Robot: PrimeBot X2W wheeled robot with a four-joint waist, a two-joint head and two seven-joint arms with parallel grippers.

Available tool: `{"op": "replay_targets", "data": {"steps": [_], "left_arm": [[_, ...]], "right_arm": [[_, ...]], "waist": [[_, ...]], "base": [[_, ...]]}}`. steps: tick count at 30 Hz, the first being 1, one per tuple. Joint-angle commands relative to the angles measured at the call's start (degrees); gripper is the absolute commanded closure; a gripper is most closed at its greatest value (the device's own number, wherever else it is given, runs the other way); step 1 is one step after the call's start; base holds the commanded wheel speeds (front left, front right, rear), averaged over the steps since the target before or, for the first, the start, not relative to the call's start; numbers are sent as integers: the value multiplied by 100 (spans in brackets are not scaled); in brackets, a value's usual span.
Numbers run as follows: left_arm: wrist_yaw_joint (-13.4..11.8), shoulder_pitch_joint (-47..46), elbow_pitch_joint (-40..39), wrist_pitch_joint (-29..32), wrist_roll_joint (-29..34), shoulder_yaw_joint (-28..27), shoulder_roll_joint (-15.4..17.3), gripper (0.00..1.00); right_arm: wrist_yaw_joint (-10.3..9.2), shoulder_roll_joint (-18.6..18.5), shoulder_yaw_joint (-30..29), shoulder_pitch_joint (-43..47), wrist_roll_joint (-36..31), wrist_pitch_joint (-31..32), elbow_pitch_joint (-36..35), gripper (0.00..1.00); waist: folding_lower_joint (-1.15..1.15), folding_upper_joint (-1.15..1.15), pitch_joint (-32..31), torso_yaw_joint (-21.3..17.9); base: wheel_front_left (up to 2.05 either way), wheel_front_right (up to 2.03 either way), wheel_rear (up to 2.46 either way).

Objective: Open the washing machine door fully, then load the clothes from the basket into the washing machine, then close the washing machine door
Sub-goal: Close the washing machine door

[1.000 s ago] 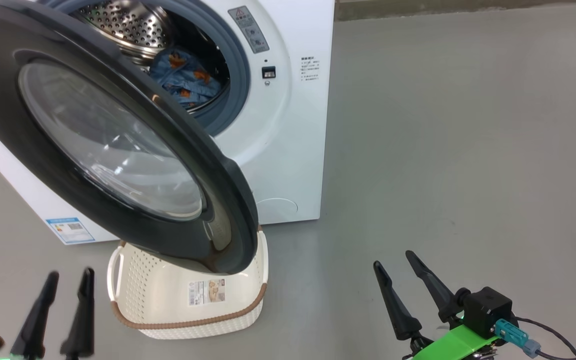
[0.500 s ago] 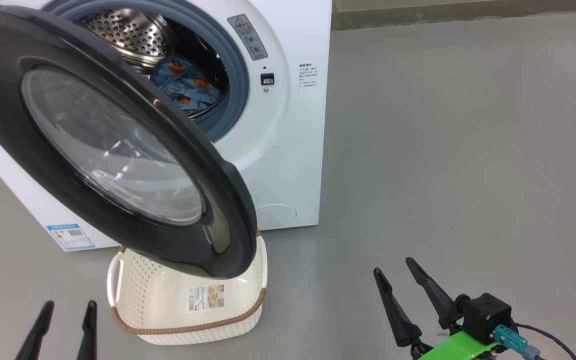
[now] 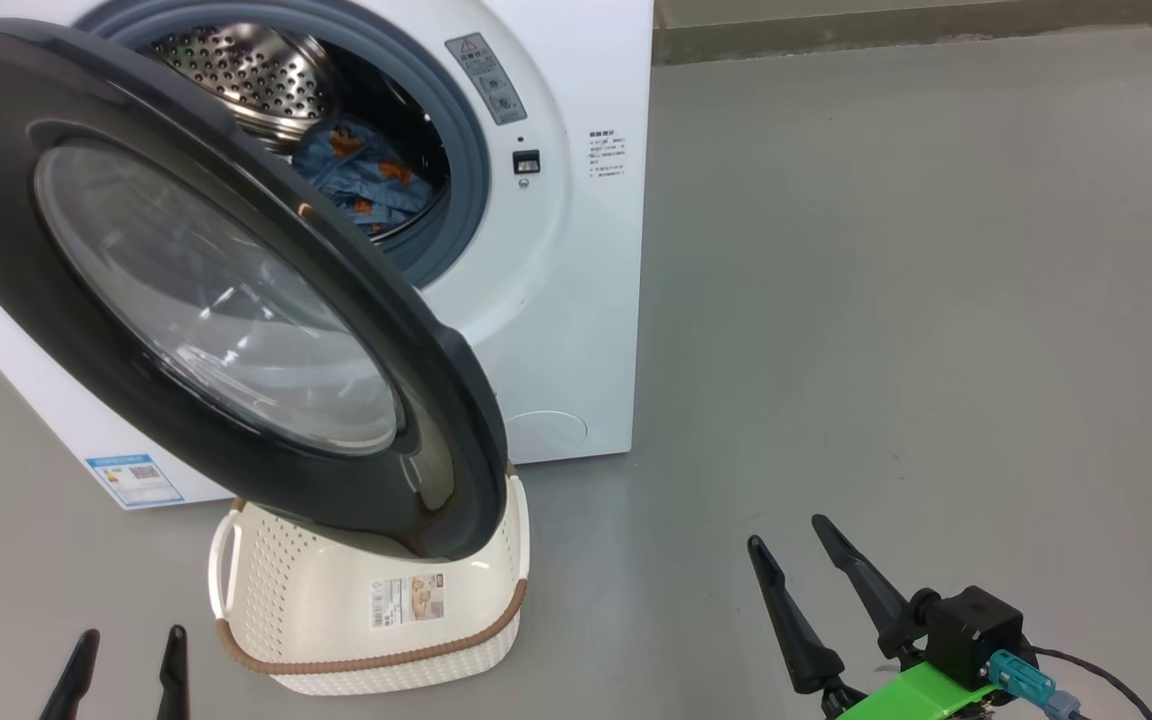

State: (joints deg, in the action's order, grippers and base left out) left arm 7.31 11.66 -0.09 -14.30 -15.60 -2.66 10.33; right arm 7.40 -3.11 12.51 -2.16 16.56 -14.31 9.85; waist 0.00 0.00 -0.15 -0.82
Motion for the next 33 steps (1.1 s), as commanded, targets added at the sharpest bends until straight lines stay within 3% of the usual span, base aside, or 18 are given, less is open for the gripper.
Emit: {"op": "replay_targets", "data": {"steps": [1,16,17,20,26,33], "left_arm": [[18,-97,-96,-70,73,-226,59,0],[18,-88,-61,-70,51,-207,30,0],[18,-87,-57,-70,48,-201,30,0],[18,-90,-61,-70,40,-194,30,0],[18,-91,-82,-70,51,-168,35,0],[18,-91,-122,-70,69,-130,10,0]], "right_arm": [[9,24,136,-78,-52,-69,-156,0],[9,24,121,-75,-47,-69,-155,0],[9,24,121,-73,-43,-69,-152,8],[9,24,85,-73,-51,-69,-169,100],[9,24,-26,-146,-25,-69,-504,100],[9,24,25,-429,-202,-69,-1575,100]], "waist": [[0,0,3,-6],[0,0,-12,27],[0,0,-10,28],[0,0,-8,34],[0,0,7,65],[0,0,84,205]], "base": [[0,0,0],[0,0,0],[0,0,0],[0,0,0],[0,0,0],[0,0,0]]}}
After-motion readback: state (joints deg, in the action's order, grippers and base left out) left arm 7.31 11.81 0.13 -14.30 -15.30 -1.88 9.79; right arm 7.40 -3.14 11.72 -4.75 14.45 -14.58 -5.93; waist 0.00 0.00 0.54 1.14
